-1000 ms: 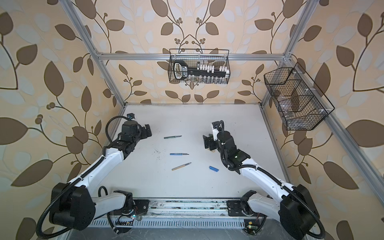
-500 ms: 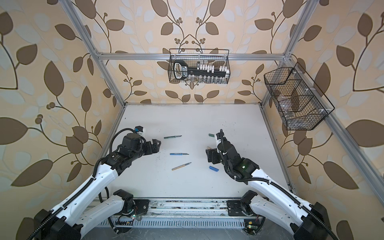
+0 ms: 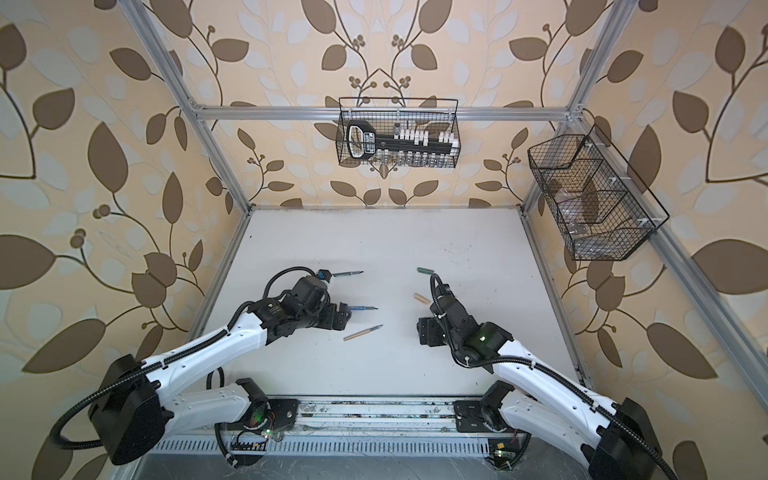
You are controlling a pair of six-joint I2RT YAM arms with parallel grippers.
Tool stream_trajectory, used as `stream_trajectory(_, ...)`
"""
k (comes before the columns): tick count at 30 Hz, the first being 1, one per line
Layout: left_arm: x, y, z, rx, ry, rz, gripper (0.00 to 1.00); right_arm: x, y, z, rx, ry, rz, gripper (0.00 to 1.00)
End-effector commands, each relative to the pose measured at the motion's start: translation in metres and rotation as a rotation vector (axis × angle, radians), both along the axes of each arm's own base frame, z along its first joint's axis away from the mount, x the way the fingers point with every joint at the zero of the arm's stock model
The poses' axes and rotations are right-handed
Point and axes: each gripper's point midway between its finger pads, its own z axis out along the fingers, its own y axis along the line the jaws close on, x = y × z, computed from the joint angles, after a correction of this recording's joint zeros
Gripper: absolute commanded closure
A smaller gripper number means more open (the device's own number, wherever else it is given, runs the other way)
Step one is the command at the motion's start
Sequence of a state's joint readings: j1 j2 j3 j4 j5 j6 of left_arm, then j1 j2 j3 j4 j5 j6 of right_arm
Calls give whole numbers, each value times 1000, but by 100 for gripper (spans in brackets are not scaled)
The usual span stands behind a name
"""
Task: Insert the pens into the pen caps
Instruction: 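Move the left gripper toward the blue pen while the right reaches the blue cap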
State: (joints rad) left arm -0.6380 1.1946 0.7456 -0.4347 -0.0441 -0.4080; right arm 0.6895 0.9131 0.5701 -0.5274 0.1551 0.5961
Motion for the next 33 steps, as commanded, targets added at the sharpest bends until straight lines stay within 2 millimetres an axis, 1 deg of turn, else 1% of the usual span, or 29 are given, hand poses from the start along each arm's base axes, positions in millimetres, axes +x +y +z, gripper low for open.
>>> stream_trajectory(1,20,0,20,40,-75,14,1,-12,-4,-19,23,85,-54,21)
stream_trajectory(5,26,-1,29,35,-109,16,1,-24,3,-32,86,153,-85,22)
stream_trajectory(10,30,4,29,62,-103,57,1,-32,20,-43,172,195,-92,21)
stream_trajectory(13,32,4,29,60,-116,67,1,-32,26,-51,202,217,-103,21)
stream_trajectory(17,35,15,35,93,-149,102,1,-30,31,-56,230,228,-121,21)
stream_trajectory(24,33,21,40,105,-174,115,1,-27,30,-68,284,245,-168,20)
stream_trajectory(29,33,27,42,122,-186,131,1,-24,19,-76,311,247,-213,20)
stream_trajectory(33,32,30,42,127,-190,138,1,-17,10,-74,317,226,-236,20)
